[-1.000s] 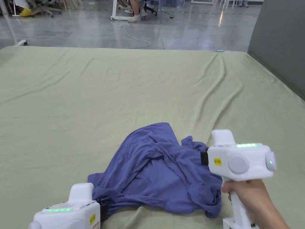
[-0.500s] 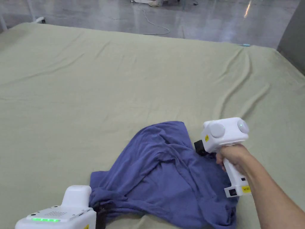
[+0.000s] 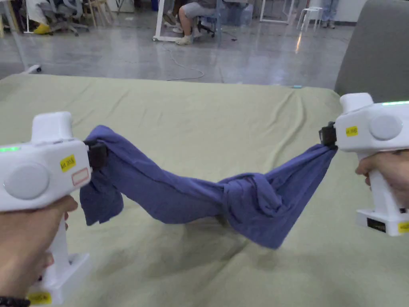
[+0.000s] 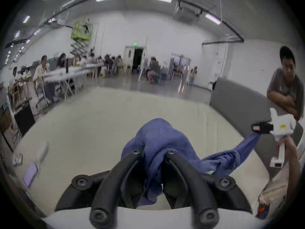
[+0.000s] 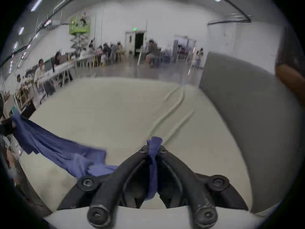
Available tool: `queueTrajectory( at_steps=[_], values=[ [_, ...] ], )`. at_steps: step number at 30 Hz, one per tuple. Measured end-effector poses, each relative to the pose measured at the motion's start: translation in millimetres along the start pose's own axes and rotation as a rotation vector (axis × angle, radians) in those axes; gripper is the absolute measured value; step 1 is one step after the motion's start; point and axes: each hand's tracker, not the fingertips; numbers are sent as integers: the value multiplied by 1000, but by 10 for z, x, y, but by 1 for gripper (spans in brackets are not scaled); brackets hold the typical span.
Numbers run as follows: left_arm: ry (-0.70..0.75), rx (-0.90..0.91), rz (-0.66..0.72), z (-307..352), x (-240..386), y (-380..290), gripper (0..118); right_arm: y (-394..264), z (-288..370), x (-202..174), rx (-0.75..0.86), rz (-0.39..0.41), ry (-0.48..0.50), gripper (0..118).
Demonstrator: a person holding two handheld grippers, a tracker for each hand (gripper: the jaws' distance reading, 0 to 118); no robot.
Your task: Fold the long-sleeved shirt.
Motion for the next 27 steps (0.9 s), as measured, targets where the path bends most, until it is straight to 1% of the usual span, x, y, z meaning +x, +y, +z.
queueTrajectory(
  at_steps=[2, 5, 7, 9, 11, 14, 17, 20, 23, 27],
  values=[
    [-6, 69, -3, -41, 21, 489, 12, 324, 282, 162, 83, -19, -32, 1],
    [1, 112, -46, -212, 82, 1262, 12, 843, 571, 321, 202, -14, -129, 1],
    [-24, 131, -38, -306, 204, 1765, 12, 1229, 647, 405, 236, -29, -130, 1],
    [-65, 126, -13, -399, 295, 2174, 12, 1561, 721, 452, 261, -42, -155, 1],
    [-96, 131, 11, -490, 360, 2461, 12, 1825, 780, 475, 296, -39, -178, 1],
    [-36, 97, -1, -577, 456, 2717, 12, 2076, 801, 494, 297, -38, -216, 1],
    [-25, 87, -26, -626, 509, 2655, 12, 2082, 725, 533, 292, -77, -196, 1],
    [-31, 34, -49, -772, 472, 2386, 12, 1886, 423, 537, 235, -110, -171, 1],
    [-26, -55, -89, -1046, 411, 1933, 12, 1470, -46, 471, 164, -127, -142, 1],
    [-18, -196, -84, -1493, 281, 1059, 12, 707, -796, 299, 13, -150, -95, 1]
  ],
)
